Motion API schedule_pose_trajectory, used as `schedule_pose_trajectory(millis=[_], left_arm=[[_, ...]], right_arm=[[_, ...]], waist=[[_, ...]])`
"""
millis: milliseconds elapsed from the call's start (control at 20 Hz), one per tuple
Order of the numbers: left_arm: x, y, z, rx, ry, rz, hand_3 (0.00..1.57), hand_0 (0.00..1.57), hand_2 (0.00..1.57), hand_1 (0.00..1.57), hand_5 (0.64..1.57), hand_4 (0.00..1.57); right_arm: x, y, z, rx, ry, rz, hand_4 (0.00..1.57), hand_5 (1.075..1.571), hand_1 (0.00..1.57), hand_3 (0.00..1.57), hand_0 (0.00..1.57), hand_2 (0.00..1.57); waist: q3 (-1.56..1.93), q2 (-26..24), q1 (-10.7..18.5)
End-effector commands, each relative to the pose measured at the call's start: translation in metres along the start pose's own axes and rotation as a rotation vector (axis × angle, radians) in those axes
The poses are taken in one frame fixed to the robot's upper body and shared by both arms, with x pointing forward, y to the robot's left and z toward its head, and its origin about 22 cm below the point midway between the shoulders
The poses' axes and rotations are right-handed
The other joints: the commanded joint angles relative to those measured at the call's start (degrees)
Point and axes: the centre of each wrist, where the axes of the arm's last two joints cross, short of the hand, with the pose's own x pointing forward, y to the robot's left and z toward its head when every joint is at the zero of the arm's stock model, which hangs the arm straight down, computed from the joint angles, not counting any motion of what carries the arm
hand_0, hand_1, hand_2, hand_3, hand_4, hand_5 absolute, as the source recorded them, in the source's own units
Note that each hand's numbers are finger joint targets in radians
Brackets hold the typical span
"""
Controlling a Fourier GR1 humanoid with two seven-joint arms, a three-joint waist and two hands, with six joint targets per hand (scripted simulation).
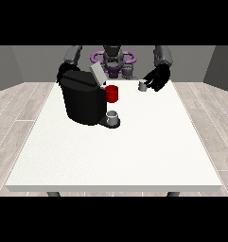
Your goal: Insert the coffee pod into the coffee machine and close the lid
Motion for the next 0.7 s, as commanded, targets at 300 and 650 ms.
schedule_pose_trajectory(millis=[300,650], left_arm=[[0.042,0.056,-0.021,0.105,-0.028,-0.032,1.22,1.01,1.2,1.01,1.571,0.54],[0.067,0.068,-0.034,0.104,-0.016,0.036,1.2,1.24,1.26,1.24,1.571,0.48]], right_arm=[[0.009,0.008,-0.003,0.035,-0.05,-0.027,0.5,1.571,0.0,0.0,0.0,0.0],[0.027,0.024,-0.01,0.046,-0.033,-0.008,0.51,1.571,0.0,0.0,0.0,0.0]], waist=[[-0.01,1.2,-3.6],[-0.02,0.9,-5.1]])
